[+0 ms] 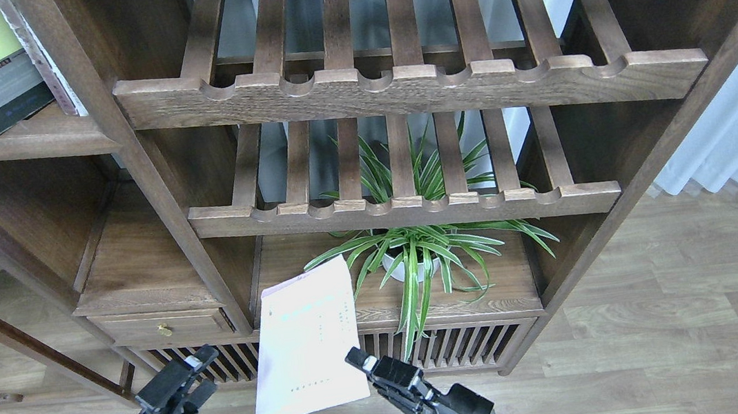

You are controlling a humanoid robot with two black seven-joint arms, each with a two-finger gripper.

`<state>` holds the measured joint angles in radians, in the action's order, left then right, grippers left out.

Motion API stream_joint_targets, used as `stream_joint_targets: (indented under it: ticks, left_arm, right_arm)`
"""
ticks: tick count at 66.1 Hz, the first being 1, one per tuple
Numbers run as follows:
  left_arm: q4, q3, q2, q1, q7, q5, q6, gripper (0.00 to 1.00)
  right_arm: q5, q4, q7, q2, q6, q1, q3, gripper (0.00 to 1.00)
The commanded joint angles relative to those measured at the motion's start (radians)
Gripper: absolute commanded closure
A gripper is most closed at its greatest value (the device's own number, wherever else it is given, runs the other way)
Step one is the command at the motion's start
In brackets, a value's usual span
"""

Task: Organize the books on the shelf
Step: 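Pass the white book from the right gripper to the left gripper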

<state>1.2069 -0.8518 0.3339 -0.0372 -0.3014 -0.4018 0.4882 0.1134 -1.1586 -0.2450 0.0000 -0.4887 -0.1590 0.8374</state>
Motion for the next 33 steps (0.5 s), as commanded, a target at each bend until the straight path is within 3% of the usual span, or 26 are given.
stream_joint_targets:
  ticks: [1,11,15,16,33]
  left_arm:
    - [-0.001,0.010,-0.013,0.000,0.002,0.000,0.000,0.14]
    - [-0.004,0.008,-0.038,0.002,0.004,0.000,0.000,0.25]
    - [-0.004,0.008,-0.042,0.002,0.005,0.000,0.000,0.35]
    - [-0.004,0.010,-0.048,0.003,0.010,0.000,0.000,0.43]
    - [-0.004,0.008,-0.049,0.010,0.016,-0.003,0.000,0.81]
  right_arm:
    - [0.000,-0.001,-0.004,0.000,0.000,-0.001,0.000,0.94]
    - [0.000,-0.001,-0.004,0.000,0.000,-0.001,-0.001,0.94]
    - [0.000,-0.001,-0.004,0.000,0.000,-0.001,-0.001,0.94]
    - [0.000,-0.001,-0.004,0.000,0.000,-0.001,-0.001,0.93]
    - [0.000,-0.001,-0.004,0.000,0.000,-0.002,-0.001,0.93]
